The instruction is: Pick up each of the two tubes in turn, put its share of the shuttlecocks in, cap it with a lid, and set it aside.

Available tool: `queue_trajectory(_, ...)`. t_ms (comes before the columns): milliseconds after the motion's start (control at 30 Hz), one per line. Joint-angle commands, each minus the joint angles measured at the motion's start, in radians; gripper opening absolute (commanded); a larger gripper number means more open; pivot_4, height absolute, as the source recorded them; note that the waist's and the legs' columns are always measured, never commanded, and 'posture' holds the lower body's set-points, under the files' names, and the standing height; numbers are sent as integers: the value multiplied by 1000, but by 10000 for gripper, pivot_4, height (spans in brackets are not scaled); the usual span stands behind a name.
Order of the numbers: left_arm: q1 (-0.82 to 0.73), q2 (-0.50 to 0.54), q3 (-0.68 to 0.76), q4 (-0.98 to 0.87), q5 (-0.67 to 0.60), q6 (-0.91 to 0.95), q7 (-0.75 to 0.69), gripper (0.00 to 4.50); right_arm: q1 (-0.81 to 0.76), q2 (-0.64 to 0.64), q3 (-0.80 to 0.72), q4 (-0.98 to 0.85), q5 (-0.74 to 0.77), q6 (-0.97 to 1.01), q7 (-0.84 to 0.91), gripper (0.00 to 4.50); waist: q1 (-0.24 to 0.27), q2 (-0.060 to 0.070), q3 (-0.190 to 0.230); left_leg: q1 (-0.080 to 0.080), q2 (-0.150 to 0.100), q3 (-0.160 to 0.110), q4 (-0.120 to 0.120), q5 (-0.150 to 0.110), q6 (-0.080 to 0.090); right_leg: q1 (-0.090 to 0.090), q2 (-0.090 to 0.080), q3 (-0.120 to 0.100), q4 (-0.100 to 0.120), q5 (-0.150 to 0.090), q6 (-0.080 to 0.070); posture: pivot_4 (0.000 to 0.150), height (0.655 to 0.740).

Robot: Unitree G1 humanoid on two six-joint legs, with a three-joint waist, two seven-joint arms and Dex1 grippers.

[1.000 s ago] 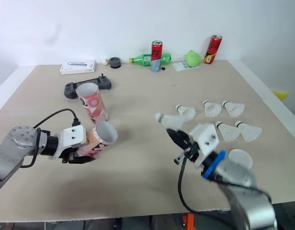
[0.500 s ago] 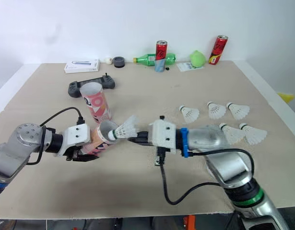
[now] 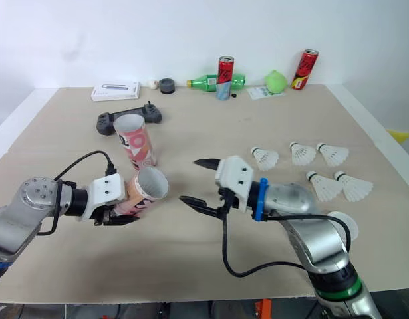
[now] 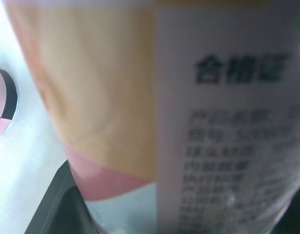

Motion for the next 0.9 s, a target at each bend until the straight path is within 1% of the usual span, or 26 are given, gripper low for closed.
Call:
queue_trajectory(33, 18, -24, -47, 51, -7, -32, -23, 27257, 83, 55, -134, -20, -33, 46, -193, 43870, 1, 1, -1, 0, -1, 0, 0, 0, 0, 0, -1, 0, 0, 0, 0, 1500, 7400)
queue_trajectory(133, -1, -32, -51, 91, 9, -67, -33, 27257, 118, 97, -197, 60, -95, 66, -327, 43870, 1, 2, -1, 1, -2, 2, 1, 1, 1, 0, -2, 1, 0, -1, -1, 1500, 7400)
queue_trajectory(233, -35, -52, -64, 127, 16, -90, -49, 27257, 77, 113, -212, 187, -136, 30, -378, 43870, -1, 2, -1, 1, -5, 4, 0, 4, 5, 0, -6, 2, 0, 1, 1, 1500, 7400)
queue_trajectory(433, -103, -88, -99, 159, 35, -88, -67, 27257, -67, 128, -165, 498, -191, -114, -360, 43870, -3, 2, 0, -1, -6, 8, 0, 9, 13, 0, -9, 2, 0, 3, 5, 1500, 7400)
queue_trajectory(533, -122, -98, -105, 159, 40, -80, -70, 27257, -148, 142, -140, 657, -210, -192, -334, 43870, -5, 2, 0, -1, -6, 9, -1, 9, 13, 0, -9, 3, -1, 3, 5, 1500, 7400)
queue_trajectory(633, -130, -103, -105, 147, 40, -62, -69, 27257, -264, 168, -115, 869, -236, -264, -323, 43870, -9, 3, 0, -3, -7, 9, -3, 9, 13, 0, -9, 3, -4, 4, 5, 1500, 7400)
queue_trajectory(667, -130, -104, -106, 143, 42, -59, -67, 27257, -302, 176, -113, 936, -244, -293, -330, 40134, -11, 3, 0, -3, -7, 9, -4, 9, 13, 0, -9, 3, -5, 6, 8, 1500, 7400)
queue_trajectory(700, -130, -106, -108, 142, 45, -57, -66, 27257, -327, 181, -113, 985, -250, -317, -335, 38419, -12, 3, 0, -3, -7, 9, -4, 9, 13, 0, -9, 3, -6, 7, 9, 1500, 7400)
queue_trajectory(733, -130, -107, -108, 137, 46, -52, -63, 27257, -353, 186, -117, 1029, -254, -346, -338, 35593, -12, 3, 0, -4, -7, 9, -5, 9, 13, 0, -9, 3, -8, 8, 10, 1500, 7400)
queue_trajectory(800, -131, -112, -105, 125, 43, -38, -57, 27257, -388, 191, -123, 1090, -260, -391, -345, 25512, -10, 2, 0, -4, -7, 9, -6, 9, 13, 1, -9, 2, -9, 8, 10, 1500, 7400)
queue_trajectory(900, -126, -116, -100, 104, 39, -18, -48, 27257, -399, 189, -136, 1128, -259, -431, -352, 11396, -10, 3, 0, -5, -7, 8, -6, 9, 13, 1, -10, 2, -11, 8, 10, 1500, 7400)
